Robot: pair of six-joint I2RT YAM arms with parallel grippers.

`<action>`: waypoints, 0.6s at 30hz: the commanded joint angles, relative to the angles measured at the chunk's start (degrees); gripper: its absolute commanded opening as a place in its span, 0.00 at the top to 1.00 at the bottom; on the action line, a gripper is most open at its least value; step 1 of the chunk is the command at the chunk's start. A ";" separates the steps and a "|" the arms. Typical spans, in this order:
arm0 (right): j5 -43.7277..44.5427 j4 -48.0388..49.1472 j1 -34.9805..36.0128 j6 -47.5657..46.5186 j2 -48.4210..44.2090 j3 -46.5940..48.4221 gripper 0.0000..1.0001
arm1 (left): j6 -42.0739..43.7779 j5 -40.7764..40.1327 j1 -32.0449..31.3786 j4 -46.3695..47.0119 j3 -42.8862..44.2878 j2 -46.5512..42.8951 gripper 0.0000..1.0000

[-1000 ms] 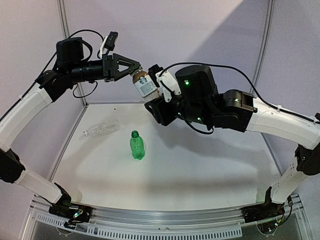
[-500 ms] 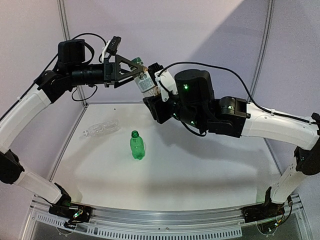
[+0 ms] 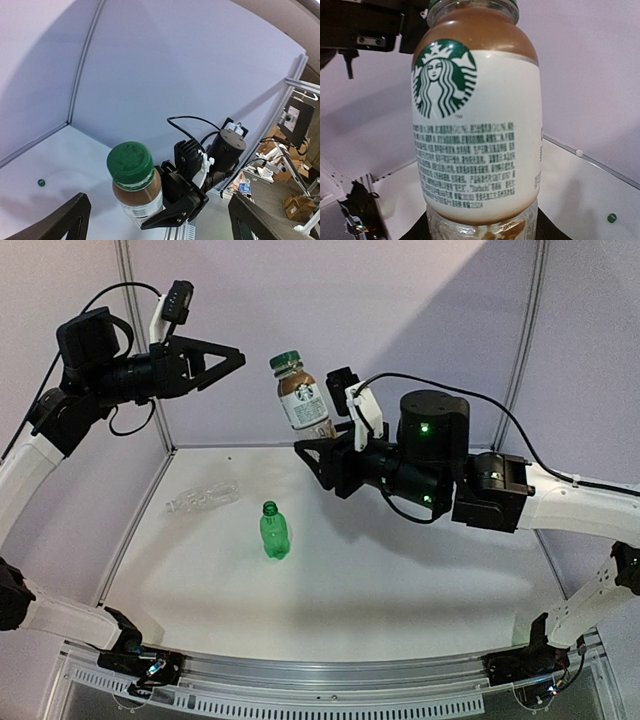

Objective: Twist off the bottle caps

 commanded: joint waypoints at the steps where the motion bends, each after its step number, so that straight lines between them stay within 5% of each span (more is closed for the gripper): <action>1: -8.93 4.67 0.12 3.53 -3.12 -1.86 0.76 | 0.74 5.13 0.84 4.68 -0.46 0.54 0.01; 18: -16.64 4.65 0.12 7.15 -2.70 -0.82 0.76 | -7.48 15.54 0.28 18.22 1.83 7.98 0.17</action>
